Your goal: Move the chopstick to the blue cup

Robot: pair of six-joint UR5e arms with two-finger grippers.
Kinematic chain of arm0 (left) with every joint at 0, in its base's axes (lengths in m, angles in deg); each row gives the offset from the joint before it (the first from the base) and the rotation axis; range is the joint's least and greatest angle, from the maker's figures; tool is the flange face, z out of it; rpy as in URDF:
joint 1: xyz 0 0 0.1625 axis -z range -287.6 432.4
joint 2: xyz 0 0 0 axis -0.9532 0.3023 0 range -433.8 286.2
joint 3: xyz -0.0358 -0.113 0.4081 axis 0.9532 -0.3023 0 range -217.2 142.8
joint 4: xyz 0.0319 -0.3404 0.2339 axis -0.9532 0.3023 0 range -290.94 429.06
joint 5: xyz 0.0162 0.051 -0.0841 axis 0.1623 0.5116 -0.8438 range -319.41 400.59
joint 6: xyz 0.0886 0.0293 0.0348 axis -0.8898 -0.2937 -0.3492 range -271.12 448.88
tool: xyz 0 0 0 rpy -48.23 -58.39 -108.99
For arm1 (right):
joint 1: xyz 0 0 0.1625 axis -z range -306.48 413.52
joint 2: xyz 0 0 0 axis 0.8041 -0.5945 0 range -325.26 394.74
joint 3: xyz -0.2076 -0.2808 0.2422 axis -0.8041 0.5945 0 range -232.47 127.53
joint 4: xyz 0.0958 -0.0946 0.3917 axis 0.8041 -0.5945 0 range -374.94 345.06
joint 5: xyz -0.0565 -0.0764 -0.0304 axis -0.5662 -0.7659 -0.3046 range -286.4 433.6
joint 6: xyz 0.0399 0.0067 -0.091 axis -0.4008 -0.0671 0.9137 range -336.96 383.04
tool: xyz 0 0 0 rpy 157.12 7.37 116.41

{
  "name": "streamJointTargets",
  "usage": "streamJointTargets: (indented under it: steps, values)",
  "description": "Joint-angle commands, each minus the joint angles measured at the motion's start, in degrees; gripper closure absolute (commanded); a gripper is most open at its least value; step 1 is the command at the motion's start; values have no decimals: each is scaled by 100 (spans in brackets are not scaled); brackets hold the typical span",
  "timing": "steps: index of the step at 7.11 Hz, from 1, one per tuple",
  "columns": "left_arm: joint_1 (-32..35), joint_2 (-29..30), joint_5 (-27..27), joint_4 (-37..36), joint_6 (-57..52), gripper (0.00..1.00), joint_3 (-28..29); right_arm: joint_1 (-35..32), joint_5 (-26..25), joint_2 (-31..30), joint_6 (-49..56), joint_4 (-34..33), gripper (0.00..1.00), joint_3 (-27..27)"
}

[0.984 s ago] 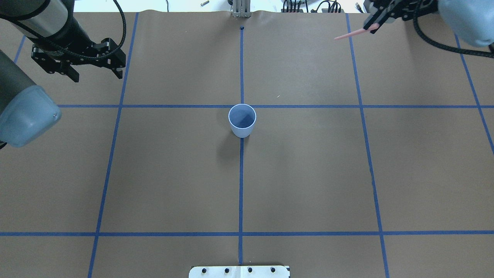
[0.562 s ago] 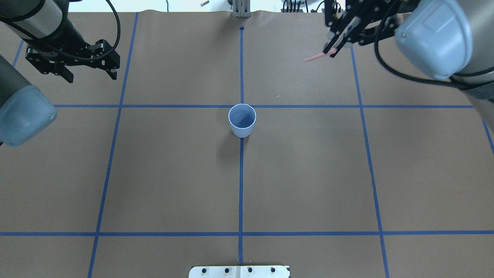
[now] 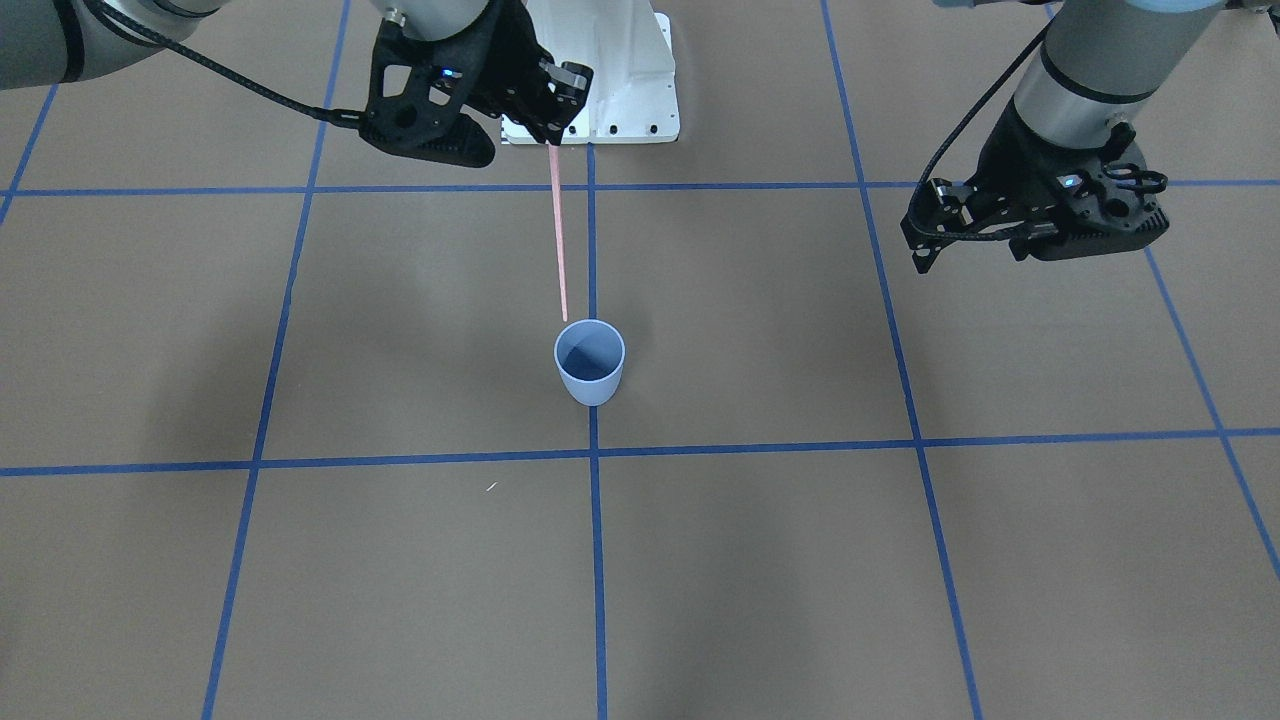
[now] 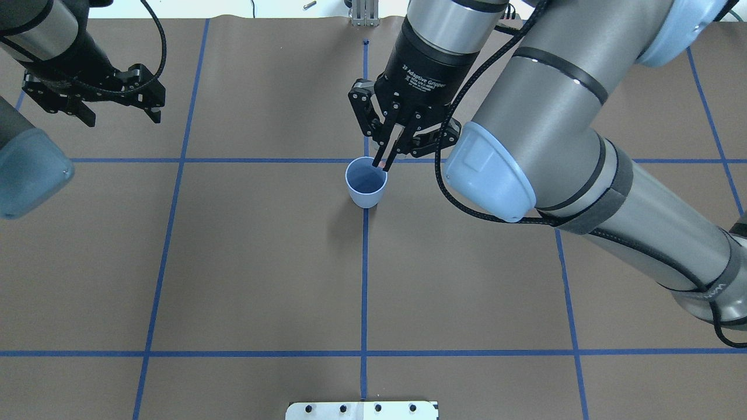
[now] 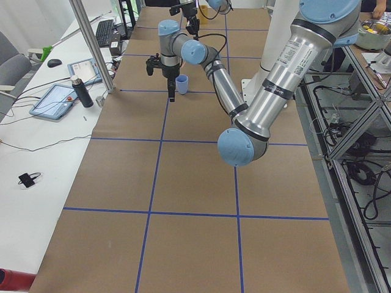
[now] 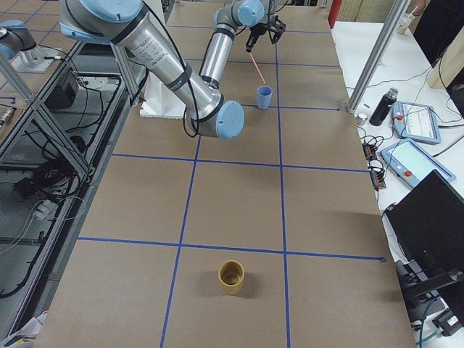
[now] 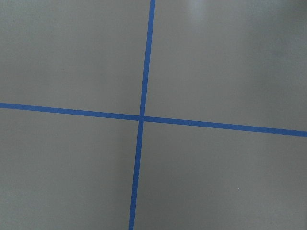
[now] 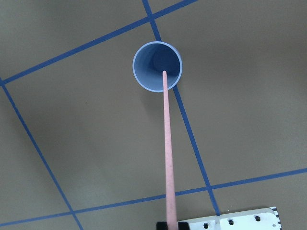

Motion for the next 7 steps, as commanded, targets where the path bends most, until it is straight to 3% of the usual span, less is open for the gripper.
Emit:
streamJointTargets:
  steps: [1,7]
  values:
    - [6,-41,1,1,-1,1,4,183,-81,66,-40,698,100,650]
    - [50,-102,-8,1,-9,1,-22,280,-73,-13,65,789,100,1031]
